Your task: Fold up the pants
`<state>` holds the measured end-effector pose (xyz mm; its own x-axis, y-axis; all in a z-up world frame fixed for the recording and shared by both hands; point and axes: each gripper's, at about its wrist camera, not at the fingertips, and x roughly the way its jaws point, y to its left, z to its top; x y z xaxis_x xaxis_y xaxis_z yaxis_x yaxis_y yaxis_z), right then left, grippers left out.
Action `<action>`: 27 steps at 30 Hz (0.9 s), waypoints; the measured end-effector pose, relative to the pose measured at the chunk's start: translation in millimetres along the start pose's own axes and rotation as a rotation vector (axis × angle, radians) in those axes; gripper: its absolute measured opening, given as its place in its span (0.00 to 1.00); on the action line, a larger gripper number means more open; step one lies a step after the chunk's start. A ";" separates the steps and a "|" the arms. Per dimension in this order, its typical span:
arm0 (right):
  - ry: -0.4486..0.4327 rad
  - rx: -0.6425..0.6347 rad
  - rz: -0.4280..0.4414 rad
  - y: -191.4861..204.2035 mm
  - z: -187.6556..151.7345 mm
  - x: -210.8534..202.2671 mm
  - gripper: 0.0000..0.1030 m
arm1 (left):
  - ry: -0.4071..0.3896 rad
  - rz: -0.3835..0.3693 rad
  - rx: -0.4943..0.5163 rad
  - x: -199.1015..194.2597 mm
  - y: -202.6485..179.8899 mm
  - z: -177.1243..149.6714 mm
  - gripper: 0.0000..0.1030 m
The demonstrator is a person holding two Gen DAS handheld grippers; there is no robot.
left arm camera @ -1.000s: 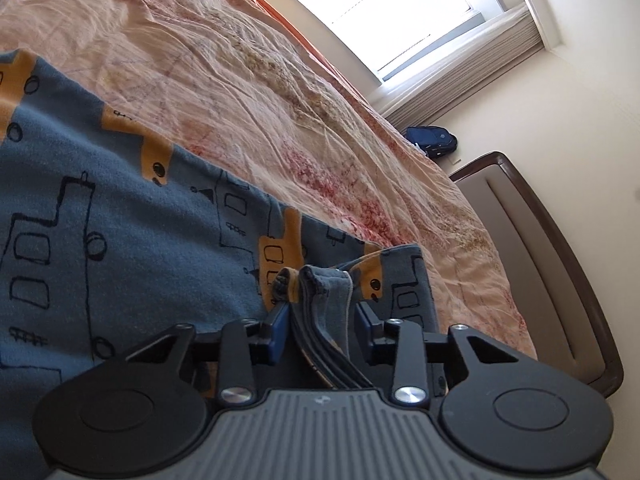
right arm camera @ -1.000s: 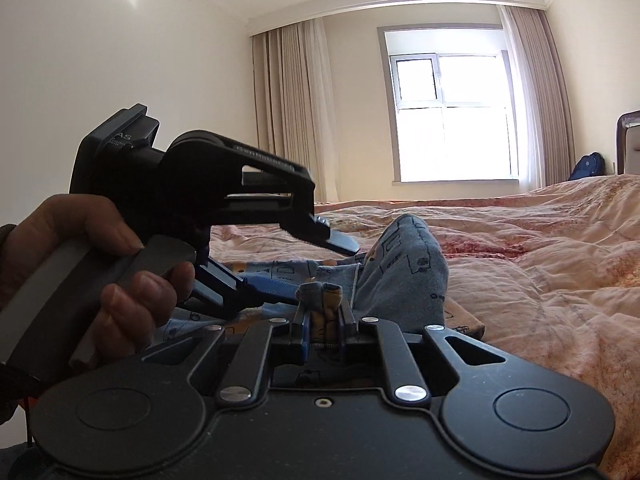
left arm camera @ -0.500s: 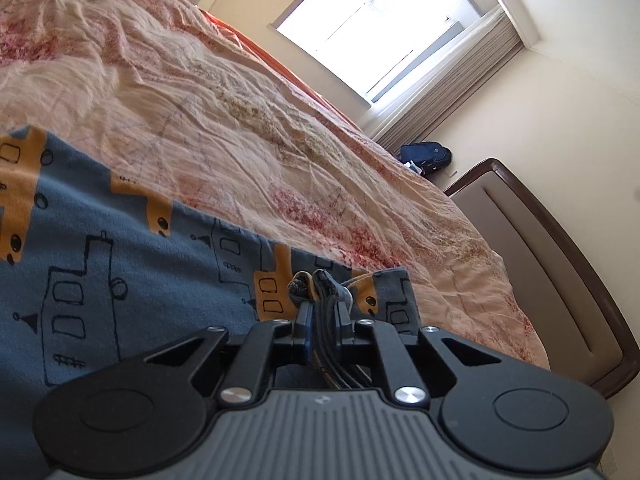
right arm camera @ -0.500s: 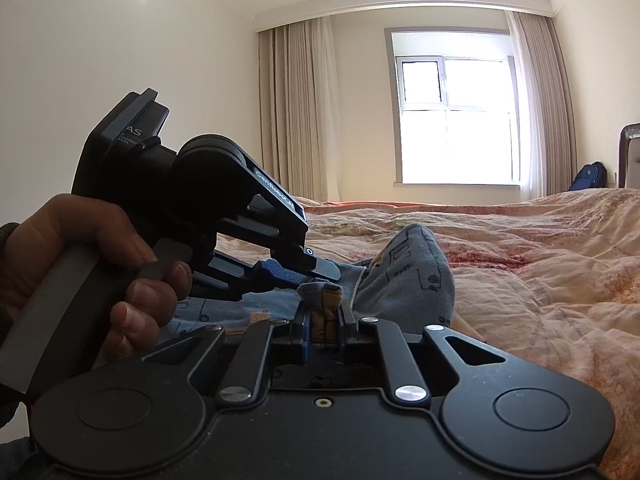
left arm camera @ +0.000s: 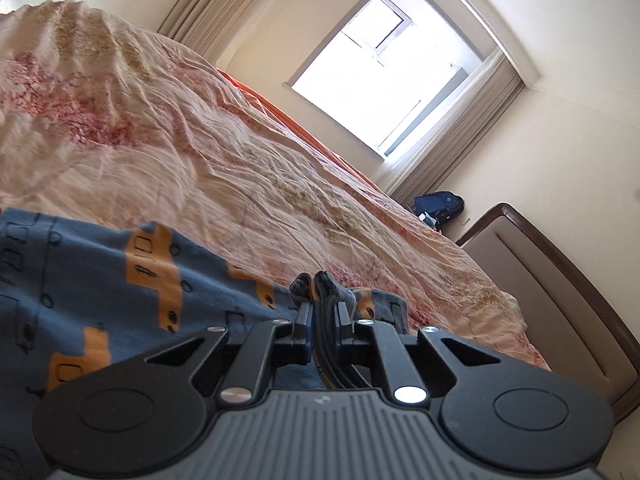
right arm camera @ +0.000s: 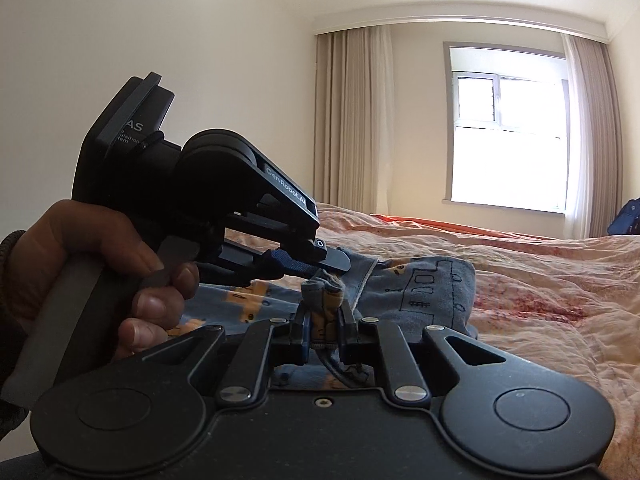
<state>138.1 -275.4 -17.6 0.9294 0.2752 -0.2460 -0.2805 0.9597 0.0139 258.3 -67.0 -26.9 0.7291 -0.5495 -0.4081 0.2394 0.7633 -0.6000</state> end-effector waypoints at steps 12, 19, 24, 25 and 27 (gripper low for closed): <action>0.132 -0.047 0.158 43.5 -3.7 21.4 0.13 | -0.035 0.098 0.034 -26.0 46.2 -9.4 0.09; 0.202 -0.046 0.170 57.6 -13.1 30.1 0.14 | 0.002 0.130 0.036 -17.3 58.0 -18.2 0.10; 0.220 -0.035 0.182 54.6 -18.2 31.5 0.19 | 0.008 0.177 0.039 -17.0 57.3 -17.8 0.29; 0.223 -0.032 0.188 52.9 -18.4 33.8 0.21 | 0.005 0.191 0.048 -17.8 56.0 -17.4 0.46; 0.227 -0.028 0.198 51.4 -19.4 32.7 0.26 | -0.020 0.205 0.076 -21.5 51.8 -16.7 0.70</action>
<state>149.5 -218.1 -43.7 0.7799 0.4339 -0.4511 -0.4599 0.8861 0.0574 244.3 -21.3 -60.7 0.7797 -0.3742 -0.5021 0.1324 0.8822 -0.4519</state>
